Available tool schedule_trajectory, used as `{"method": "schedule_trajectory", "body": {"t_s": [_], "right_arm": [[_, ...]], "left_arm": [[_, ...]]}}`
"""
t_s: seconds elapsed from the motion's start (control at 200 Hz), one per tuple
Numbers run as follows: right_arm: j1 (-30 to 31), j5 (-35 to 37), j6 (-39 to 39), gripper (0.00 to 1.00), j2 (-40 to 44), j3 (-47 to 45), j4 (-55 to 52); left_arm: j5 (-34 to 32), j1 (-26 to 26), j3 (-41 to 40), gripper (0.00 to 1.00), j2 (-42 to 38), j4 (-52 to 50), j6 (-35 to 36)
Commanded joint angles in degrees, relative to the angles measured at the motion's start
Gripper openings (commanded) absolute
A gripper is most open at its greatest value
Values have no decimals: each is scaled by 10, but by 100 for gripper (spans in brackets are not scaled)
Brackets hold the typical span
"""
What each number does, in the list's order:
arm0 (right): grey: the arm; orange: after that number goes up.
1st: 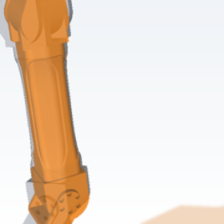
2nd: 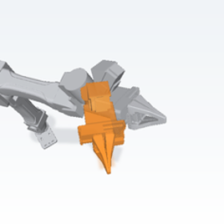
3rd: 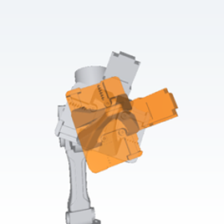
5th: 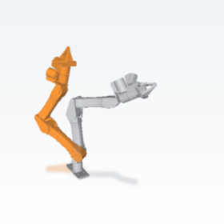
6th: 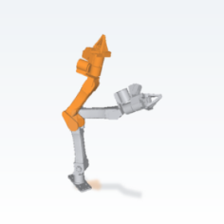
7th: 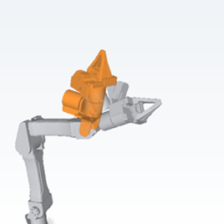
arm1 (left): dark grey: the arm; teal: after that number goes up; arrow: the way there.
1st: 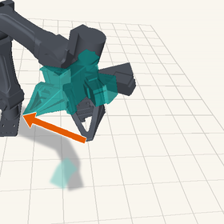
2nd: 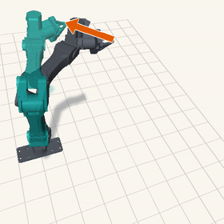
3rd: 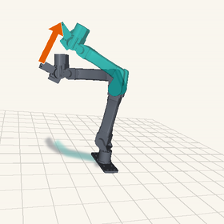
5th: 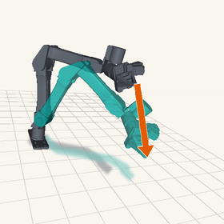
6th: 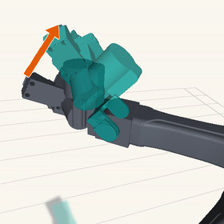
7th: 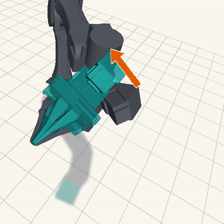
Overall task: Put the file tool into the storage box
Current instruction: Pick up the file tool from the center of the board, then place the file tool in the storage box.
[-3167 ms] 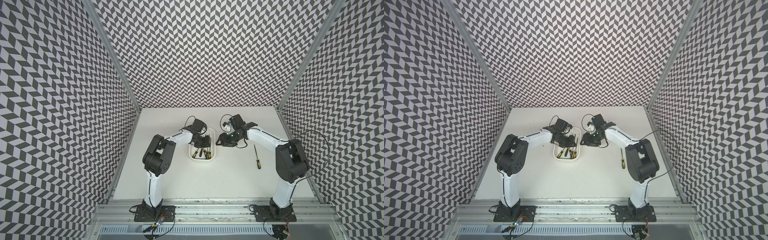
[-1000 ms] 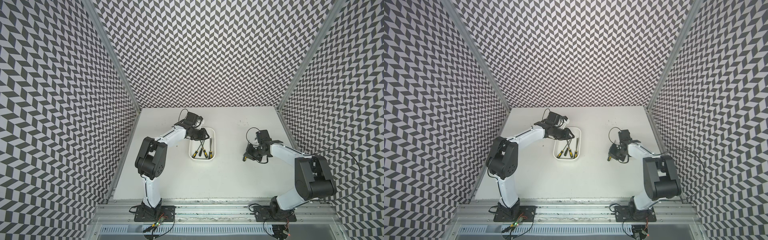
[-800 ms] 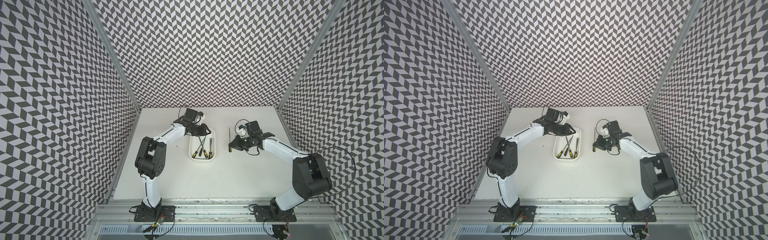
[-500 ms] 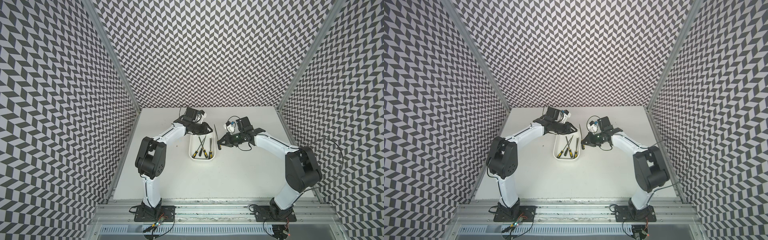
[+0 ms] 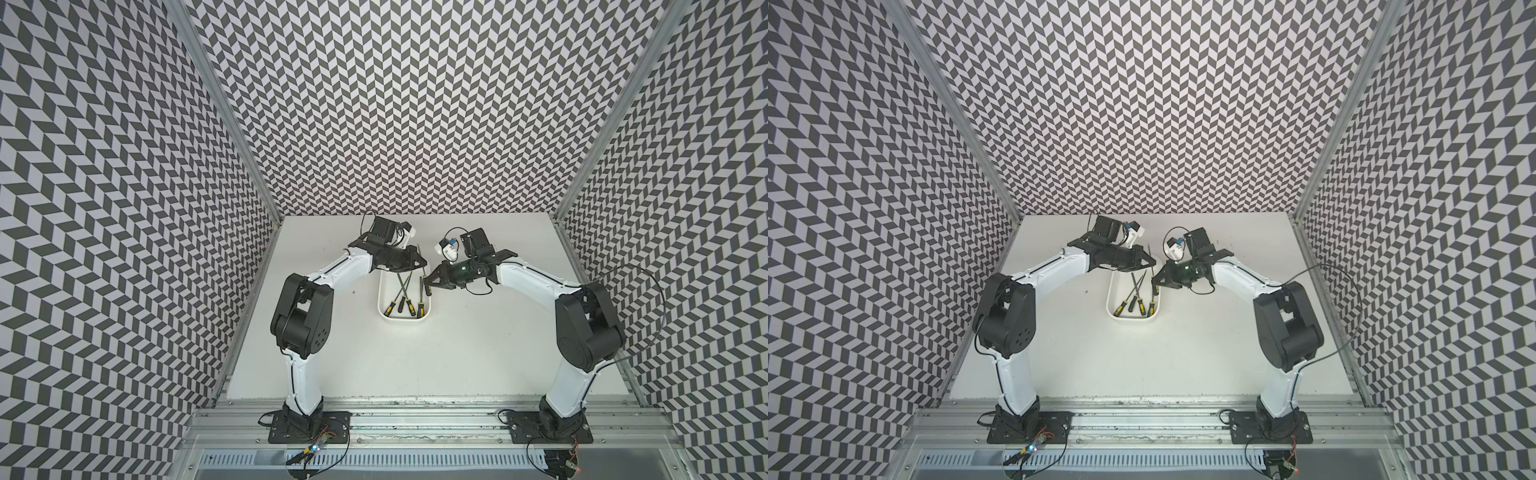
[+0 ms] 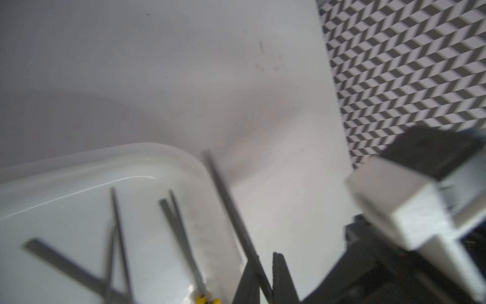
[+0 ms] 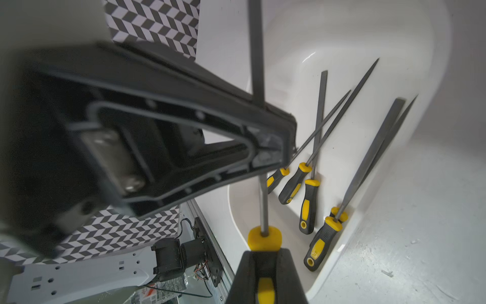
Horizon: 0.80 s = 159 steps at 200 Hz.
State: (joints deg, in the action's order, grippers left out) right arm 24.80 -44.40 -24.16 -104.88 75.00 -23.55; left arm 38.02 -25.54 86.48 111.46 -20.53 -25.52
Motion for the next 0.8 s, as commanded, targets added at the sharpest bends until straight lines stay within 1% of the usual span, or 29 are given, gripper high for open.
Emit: {"method": "schedule_trajectory", "body": {"t_s": [0.0,0.07,0.085,0.12,0.165,0.21,0.315,0.456,0.616,0.791], "right_arm": [[0,-12,2,11,5,21,13],[-1,-2,3,27,3,26,2],[-1,-1,3,31,3,27,1],[0,6,2,38,3,28,-2],[0,17,1,44,1,29,-9],[-1,26,1,48,1,31,-15],[-2,41,5,51,5,28,-23],[-6,42,9,51,7,17,-22],[-12,38,14,51,3,14,-27],[-15,32,22,51,1,10,-32]], "left_arm": [[-25,1,-3,0,1,-14,26],[-38,2,-3,0,-3,-24,28],[-41,2,-3,0,-4,-27,41],[-48,2,-3,0,-6,-33,48],[-58,2,-5,0,-8,-44,56],[-76,2,-7,0,-12,-57,69],[-124,2,-23,0,-22,-85,98],[-208,2,-34,0,-30,-120,136],[-295,2,-36,0,-33,-152,160],[-340,-2,-25,0,-35,-169,174]]}}
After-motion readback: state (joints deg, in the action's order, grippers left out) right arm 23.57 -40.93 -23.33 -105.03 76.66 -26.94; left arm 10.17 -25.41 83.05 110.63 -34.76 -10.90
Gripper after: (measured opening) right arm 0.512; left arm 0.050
